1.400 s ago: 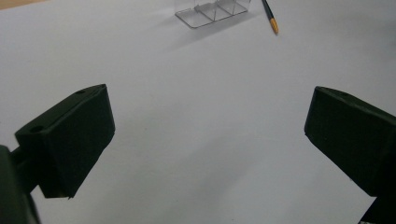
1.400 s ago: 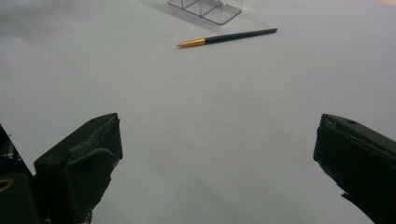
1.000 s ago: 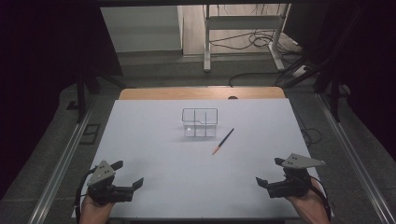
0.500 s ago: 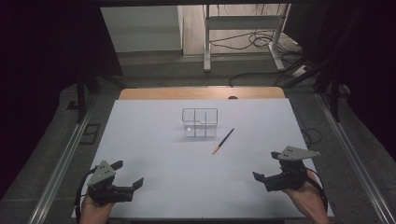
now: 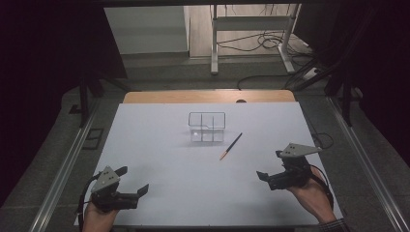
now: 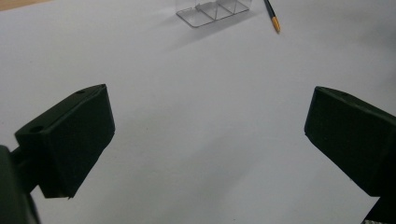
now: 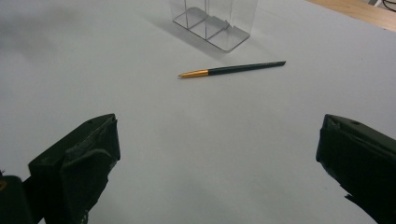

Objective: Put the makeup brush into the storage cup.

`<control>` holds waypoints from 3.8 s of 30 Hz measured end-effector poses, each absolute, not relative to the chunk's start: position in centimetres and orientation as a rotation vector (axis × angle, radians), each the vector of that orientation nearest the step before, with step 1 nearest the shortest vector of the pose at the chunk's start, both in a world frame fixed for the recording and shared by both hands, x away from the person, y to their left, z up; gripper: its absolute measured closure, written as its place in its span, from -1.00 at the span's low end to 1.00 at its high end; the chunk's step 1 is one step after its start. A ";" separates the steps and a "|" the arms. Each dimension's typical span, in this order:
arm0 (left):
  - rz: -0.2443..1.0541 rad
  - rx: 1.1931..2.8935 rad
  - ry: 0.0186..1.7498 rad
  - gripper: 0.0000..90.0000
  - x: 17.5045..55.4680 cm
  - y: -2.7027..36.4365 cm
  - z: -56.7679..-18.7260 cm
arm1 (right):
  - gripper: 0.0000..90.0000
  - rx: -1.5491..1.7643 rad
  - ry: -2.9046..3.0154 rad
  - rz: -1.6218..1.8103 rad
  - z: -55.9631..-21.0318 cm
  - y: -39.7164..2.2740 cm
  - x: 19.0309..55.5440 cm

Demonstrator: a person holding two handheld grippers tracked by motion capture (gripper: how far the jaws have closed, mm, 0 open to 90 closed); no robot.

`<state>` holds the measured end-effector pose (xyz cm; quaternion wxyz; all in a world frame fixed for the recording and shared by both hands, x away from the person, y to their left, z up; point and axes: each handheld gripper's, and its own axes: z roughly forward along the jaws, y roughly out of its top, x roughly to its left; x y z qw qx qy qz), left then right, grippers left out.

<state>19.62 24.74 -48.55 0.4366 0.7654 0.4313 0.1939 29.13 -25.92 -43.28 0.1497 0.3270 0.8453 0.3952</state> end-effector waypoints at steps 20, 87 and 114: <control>0.480 1.907 1.077 -0.95 19.7 24.7 -48.6 | -1.00 0.922 2.450 1.111 -43.0 -24.7 31.2; 0.472 1.914 1.069 -0.95 19.7 24.8 -48.6 | -0.62 0.806 2.610 0.886 -46.5 -17.9 40.0; 0.472 1.915 1.069 -0.95 19.8 24.8 -48.7 | -0.45 0.649 2.671 0.805 -49.3 -16.3 43.2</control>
